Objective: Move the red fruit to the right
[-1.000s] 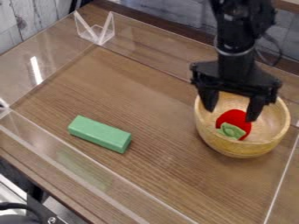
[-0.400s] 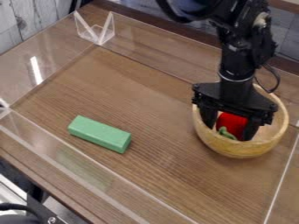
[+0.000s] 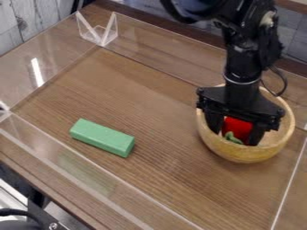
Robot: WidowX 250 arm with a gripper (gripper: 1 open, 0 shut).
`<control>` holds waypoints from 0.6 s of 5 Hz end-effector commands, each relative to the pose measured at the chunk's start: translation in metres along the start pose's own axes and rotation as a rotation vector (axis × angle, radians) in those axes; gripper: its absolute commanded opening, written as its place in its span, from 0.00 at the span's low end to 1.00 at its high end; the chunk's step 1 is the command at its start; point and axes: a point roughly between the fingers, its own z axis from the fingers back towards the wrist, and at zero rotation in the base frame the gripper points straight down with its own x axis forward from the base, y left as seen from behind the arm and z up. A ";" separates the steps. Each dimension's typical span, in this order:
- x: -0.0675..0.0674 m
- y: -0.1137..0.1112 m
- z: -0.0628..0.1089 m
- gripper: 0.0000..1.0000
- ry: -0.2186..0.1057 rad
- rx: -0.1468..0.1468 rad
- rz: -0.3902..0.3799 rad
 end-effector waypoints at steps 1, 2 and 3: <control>0.007 0.001 0.023 0.00 -0.051 -0.029 0.008; 0.006 0.002 0.025 0.00 -0.048 -0.031 0.010; 0.006 0.003 0.026 0.00 -0.044 -0.030 0.013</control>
